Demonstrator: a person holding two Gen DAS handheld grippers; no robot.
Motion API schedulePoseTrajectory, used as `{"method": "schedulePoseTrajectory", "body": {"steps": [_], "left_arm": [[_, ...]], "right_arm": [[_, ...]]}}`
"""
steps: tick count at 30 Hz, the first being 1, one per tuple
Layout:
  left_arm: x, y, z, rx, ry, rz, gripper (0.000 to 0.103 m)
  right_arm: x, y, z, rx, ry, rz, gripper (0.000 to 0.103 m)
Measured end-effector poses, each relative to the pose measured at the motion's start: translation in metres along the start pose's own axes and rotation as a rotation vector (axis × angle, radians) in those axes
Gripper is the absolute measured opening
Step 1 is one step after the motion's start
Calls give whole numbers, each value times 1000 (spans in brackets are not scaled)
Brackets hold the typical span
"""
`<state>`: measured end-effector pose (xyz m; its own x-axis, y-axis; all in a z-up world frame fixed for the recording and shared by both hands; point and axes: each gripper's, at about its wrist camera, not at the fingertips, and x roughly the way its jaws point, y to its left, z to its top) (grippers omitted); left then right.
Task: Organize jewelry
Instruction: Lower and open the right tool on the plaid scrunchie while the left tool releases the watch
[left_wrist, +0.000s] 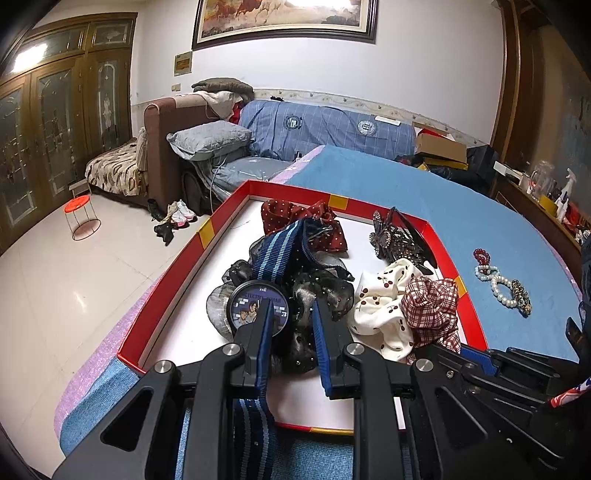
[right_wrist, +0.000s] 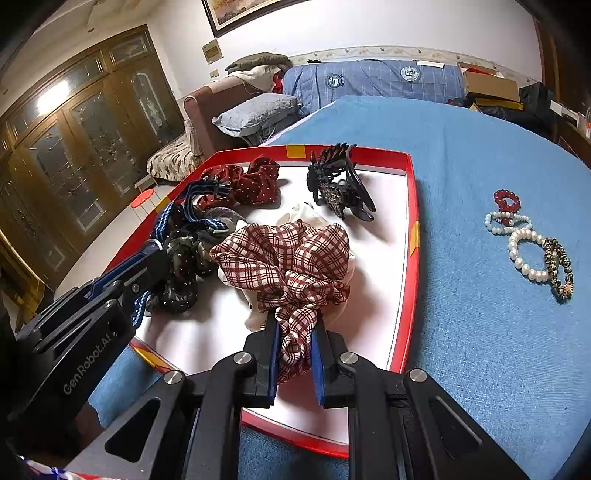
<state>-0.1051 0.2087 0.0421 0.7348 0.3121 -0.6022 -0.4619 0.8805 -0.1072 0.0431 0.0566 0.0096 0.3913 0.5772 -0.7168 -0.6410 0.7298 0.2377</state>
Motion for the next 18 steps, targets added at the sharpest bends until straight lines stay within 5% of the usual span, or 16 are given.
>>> {"method": "schedulePoseTrajectory", "body": {"steps": [18], "left_arm": [[13,6,7,-15,23,0,21]], "right_arm": [[6,0,5,16,15,-9,17]]}}
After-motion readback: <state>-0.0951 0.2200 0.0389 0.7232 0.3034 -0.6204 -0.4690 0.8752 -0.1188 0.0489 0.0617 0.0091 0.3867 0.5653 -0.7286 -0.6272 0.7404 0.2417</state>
